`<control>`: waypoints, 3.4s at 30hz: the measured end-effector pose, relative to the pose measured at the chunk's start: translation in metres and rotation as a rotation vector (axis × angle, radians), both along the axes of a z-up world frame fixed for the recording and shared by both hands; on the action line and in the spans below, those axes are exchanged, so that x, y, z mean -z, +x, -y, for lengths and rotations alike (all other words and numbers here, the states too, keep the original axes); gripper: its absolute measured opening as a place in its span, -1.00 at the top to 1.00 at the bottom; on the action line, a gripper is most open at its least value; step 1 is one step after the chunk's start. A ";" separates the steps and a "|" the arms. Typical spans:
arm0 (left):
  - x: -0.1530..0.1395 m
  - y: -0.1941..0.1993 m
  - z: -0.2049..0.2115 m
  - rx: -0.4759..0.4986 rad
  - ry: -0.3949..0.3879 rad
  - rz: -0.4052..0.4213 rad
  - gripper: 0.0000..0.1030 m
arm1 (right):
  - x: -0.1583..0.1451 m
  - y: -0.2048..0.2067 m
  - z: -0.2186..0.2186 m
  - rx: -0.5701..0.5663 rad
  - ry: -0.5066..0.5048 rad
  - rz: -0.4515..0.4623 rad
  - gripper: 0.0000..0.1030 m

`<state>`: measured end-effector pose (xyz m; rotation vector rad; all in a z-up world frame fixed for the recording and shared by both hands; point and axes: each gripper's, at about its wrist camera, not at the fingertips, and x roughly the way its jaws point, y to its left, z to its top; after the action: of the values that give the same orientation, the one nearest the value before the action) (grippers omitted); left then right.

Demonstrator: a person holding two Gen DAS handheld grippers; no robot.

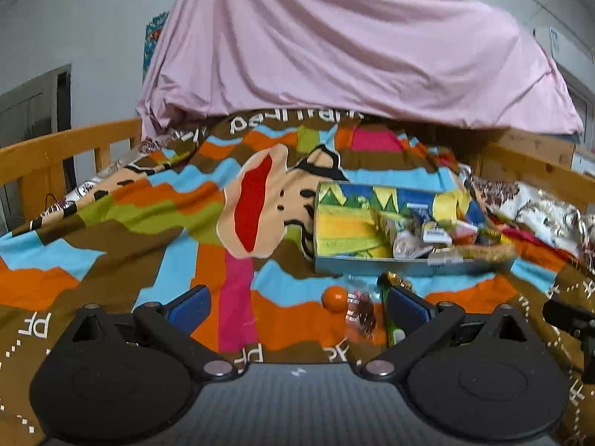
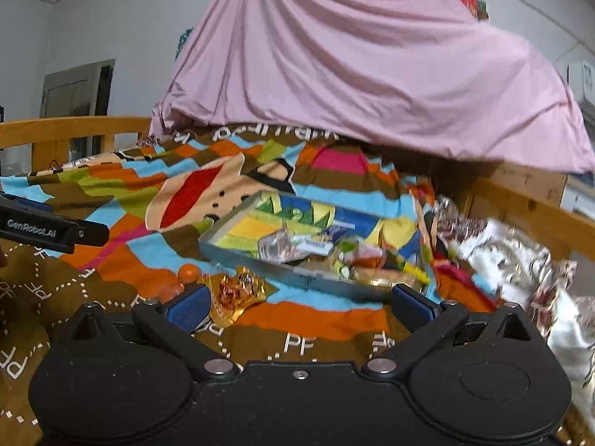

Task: Organize snacks
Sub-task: 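Withdraw both tools from the tray back over the remaining snacks, then move the left tool to the clear dried-meat bag while the right tool approaches the gold foil bag, then close the left tool on the clear bag while the right tool grasps the gold foil bag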

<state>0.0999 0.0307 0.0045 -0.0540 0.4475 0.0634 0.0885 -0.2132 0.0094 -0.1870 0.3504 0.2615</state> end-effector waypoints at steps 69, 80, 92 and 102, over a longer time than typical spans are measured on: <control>0.051 0.110 -0.014 0.303 -0.152 -0.196 -0.99 | 0.066 0.135 -0.017 0.160 0.061 -0.194 -0.99; 0.067 0.127 0.008 0.408 -0.114 -0.275 -0.52 | 0.073 0.149 -0.027 0.082 0.057 -0.224 -0.98; 0.081 0.144 0.008 0.367 -0.164 -0.320 0.31 | 0.092 0.167 -0.035 0.062 0.049 -0.316 -0.45; 0.078 0.136 0.009 0.308 -0.188 -0.330 0.38 | 0.085 0.157 -0.031 0.022 0.092 -0.362 0.01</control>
<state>0.2361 0.0212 -0.0737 -0.1599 0.7865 -0.2766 0.2450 -0.1819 -0.0753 -0.0434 0.6973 0.2888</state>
